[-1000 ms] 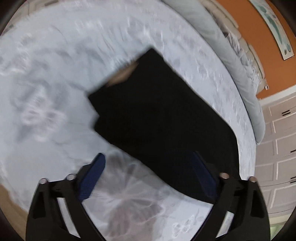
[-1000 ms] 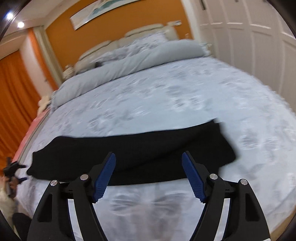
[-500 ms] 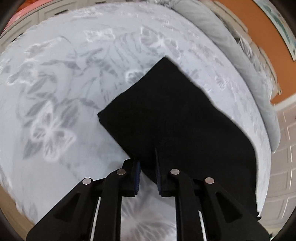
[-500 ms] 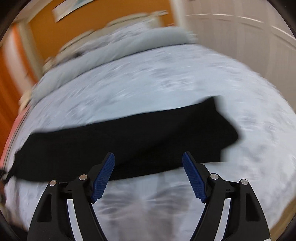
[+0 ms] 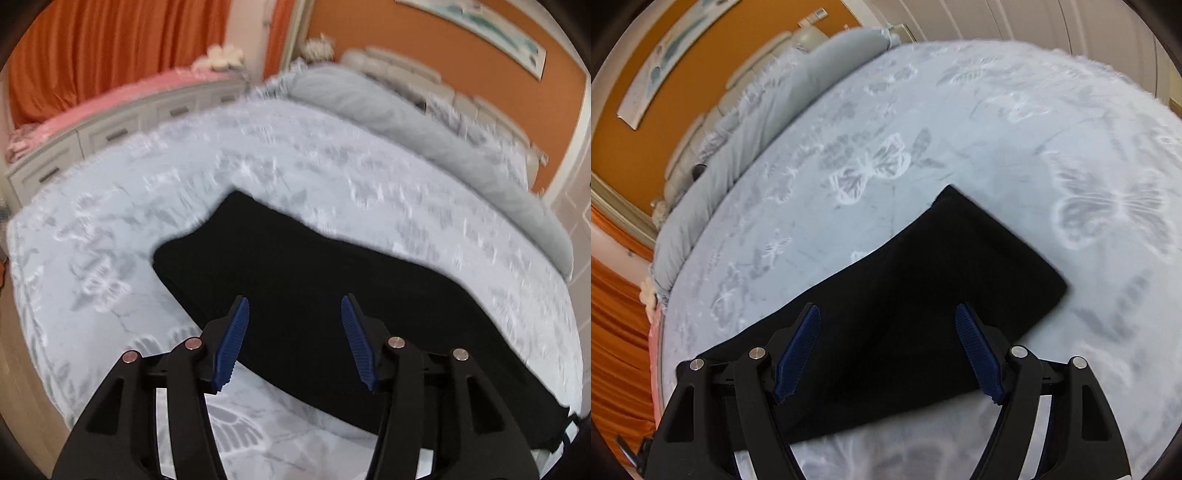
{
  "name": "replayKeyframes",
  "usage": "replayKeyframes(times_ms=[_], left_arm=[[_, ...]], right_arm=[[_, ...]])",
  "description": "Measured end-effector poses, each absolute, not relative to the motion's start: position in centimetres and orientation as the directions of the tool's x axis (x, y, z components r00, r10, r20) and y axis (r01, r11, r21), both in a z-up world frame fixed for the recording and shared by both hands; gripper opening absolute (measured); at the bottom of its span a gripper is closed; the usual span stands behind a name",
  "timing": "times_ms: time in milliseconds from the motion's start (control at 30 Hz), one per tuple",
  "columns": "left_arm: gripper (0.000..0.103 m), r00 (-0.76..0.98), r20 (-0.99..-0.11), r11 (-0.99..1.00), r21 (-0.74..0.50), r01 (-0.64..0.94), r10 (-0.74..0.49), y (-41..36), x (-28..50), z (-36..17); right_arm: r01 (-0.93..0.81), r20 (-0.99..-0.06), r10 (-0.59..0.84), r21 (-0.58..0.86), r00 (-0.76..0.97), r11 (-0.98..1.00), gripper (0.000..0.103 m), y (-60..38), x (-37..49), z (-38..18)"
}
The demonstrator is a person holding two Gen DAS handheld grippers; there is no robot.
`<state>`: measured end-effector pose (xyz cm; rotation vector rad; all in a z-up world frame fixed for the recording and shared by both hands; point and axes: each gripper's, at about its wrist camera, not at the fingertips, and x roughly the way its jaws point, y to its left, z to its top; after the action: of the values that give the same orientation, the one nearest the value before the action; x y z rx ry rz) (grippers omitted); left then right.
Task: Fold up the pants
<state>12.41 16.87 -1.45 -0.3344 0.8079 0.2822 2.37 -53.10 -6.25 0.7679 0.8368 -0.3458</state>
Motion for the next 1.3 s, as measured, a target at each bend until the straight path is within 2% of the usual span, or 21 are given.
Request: replayKeyframes(times_ms=[33,100,167,200,233,267,333,433,467,600,633,700,867,933,967,1000,1100,1167,1233,1267,1300], left_arm=[[0.051,0.636,-0.765,0.909,-0.188,-0.371,0.102,17.2,13.0,-2.3],[0.051,0.573,-0.816,0.898,-0.194,-0.395,0.076,18.3,14.2,-4.5],[0.051,0.520,-0.850,0.881,-0.179,-0.438,0.086,19.5,14.9,-6.1],[0.051,0.505,-0.858,0.876,-0.173,-0.450,0.090,19.9,15.1,-6.6],[0.051,0.489,-0.867,0.874,-0.162,-0.458,0.096,20.2,15.3,-7.1],[0.051,0.463,-0.880,0.874,-0.138,-0.466,0.108,20.5,15.8,-7.7],[0.051,0.438,-0.889,0.876,-0.100,-0.472,0.135,20.7,16.2,-8.4],[0.063,0.417,-0.899,0.882,-0.081,-0.465,0.137,20.4,16.8,-9.4],[0.064,0.418,-0.896,0.883,-0.070,-0.465,0.149,20.1,16.9,-9.5],[0.066,0.417,-0.888,0.889,-0.021,-0.458,0.194,19.4,17.0,-9.4],[0.066,0.417,-0.888,0.887,-0.023,-0.461,0.194,19.5,16.9,-9.3],[0.066,0.416,-0.889,0.882,-0.031,-0.469,0.190,19.5,16.8,-9.3],[0.067,0.419,-0.891,0.881,-0.050,-0.470,0.173,19.4,16.6,-8.9],[0.067,0.424,-0.890,0.887,-0.050,-0.459,0.169,19.2,16.6,-8.7],[0.069,0.424,-0.889,0.890,-0.044,-0.453,0.172,19.0,16.7,-8.8],[0.073,0.422,-0.889,0.893,-0.037,-0.448,0.175,18.8,16.7,-8.8],[0.076,0.417,-0.890,0.899,-0.018,-0.437,0.184,18.2,17.1,-9.1],[0.077,0.414,-0.890,0.901,-0.005,-0.433,0.194,18.1,17.3,-9.2],[0.078,0.411,-0.890,0.902,0.001,-0.431,0.197,18.1,17.5,-9.4],[0.080,0.409,-0.890,0.901,0.006,-0.434,0.203,18.1,17.6,-9.5],[0.080,0.409,-0.890,0.901,0.005,-0.435,0.203,18.1,17.6,-9.5]], right_arm=[[0.554,-0.775,0.025,0.474,0.631,0.684,0.002,-53.4,3.4,-7.2],[0.545,-0.746,0.026,0.510,0.666,0.665,0.005,-53.7,3.8,-7.2],[0.389,-0.591,0.043,0.582,0.806,0.714,0.005,-52.7,2.8,-2.4],[0.270,-0.472,0.054,0.590,0.880,0.761,0.004,-51.9,1.6,1.1],[0.233,-0.436,0.049,0.570,0.898,0.788,0.004,-51.5,0.8,2.5],[0.239,-0.440,0.033,0.548,0.898,0.802,0.004,-51.5,0.0,2.8],[0.362,-0.553,-0.003,0.540,0.833,0.760,0.004,-53.7,-0.5,-1.1],[0.552,-0.769,0.027,0.482,0.638,0.680,0.004,-56.9,-0.3,-9.3],[0.534,-0.746,0.027,0.500,0.665,0.682,0.003,-57.1,-0.7,-9.4],[0.542,-0.723,-0.077,0.437,0.686,0.718,0.033,-56.2,-1.3,-5.6],[0.539,-0.714,-0.085,0.438,0.695,0.720,0.036,-56.2,-1.2,-5.3],[0.529,-0.703,-0.077,0.453,0.707,0.718,0.058,-56.1,-1.3,-4.9],[0.510,-0.748,-0.086,0.359,0.658,0.782,0.061,-55.0,1.1,-6.3],[0.520,-0.766,-0.109,0.316,0.633,0.793,0.058,-55.0,1.7,-7.2],[0.523,-0.768,-0.106,0.320,0.631,0.790,0.036,-55.2,1.8,-7.5],[0.525,-0.770,-0.092,0.337,0.631,0.781,0.006,-55.6,2.1,-7.7],[0.519,-0.721,-0.091,0.398,0.687,0.757,0.004,-55.6,1.1,-5.9],[0.513,-0.691,-0.128,0.386,0.711,0.767,0.004,-55.4,0.1,-4.5],[0.577,-0.754,-0.157,0.333,0.638,0.745,0.006,-56.6,0.2,-6.7],[0.607,-0.802,-0.123,0.332,0.585,0.722,0.009,-57.5,0.4,-8.7],[0.615,-0.799,-0.095,0.376,0.594,0.693,0.009,-58.0,0.0,-9.7]])
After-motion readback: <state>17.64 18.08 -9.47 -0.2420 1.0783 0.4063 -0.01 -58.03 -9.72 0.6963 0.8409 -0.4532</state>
